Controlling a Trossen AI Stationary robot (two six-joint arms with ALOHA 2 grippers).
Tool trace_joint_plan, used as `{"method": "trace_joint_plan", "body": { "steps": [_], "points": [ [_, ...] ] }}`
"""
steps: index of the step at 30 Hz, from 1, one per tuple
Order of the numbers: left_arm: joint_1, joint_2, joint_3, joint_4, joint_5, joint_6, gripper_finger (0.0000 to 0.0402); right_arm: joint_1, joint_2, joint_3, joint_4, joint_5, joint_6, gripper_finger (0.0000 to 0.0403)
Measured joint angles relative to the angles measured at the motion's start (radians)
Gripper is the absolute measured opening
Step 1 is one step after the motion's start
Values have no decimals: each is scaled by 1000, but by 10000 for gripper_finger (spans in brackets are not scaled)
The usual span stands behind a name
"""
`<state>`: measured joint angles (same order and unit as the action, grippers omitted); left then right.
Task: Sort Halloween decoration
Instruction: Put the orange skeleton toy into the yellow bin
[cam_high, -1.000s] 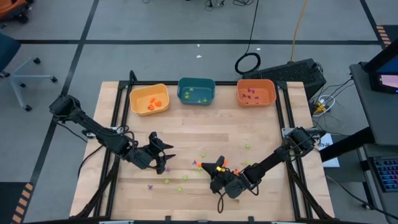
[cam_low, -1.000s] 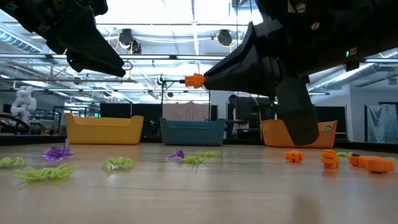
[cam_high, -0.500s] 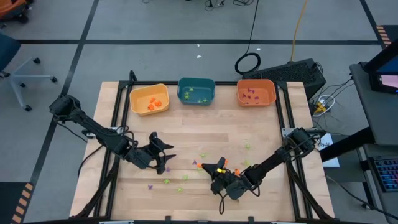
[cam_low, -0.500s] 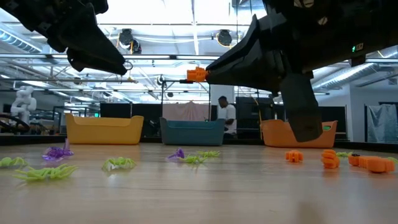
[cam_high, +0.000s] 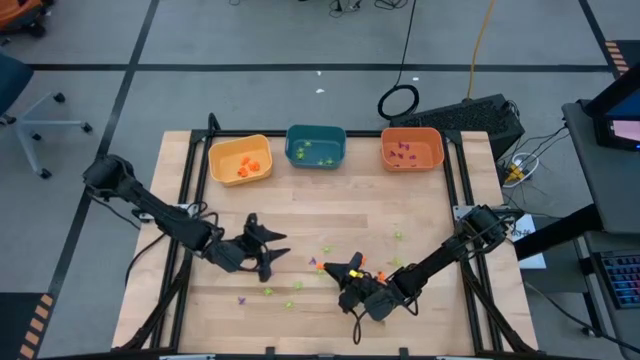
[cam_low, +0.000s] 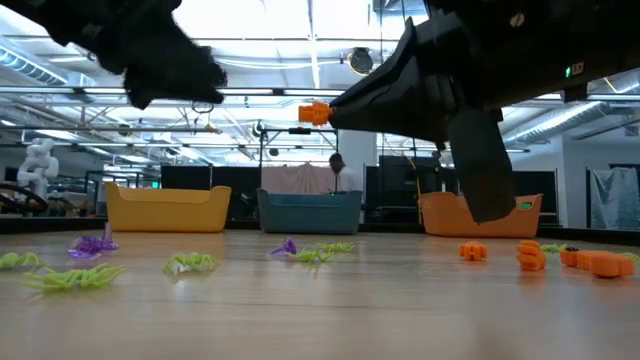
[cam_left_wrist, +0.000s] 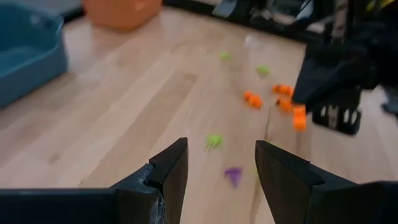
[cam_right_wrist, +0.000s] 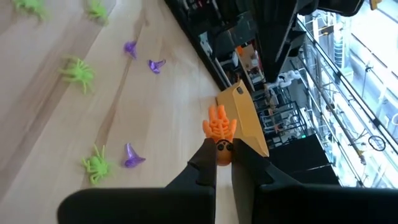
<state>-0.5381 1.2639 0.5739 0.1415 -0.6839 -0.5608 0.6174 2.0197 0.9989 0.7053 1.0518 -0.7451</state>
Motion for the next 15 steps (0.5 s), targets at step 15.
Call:
{"method": "trace_joint_plan", "body": {
  "steps": [15],
  "points": [
    [39, 208, 0, 398, 135, 97, 239, -15, 0, 0, 92, -1, 159, 4]
  ]
}}
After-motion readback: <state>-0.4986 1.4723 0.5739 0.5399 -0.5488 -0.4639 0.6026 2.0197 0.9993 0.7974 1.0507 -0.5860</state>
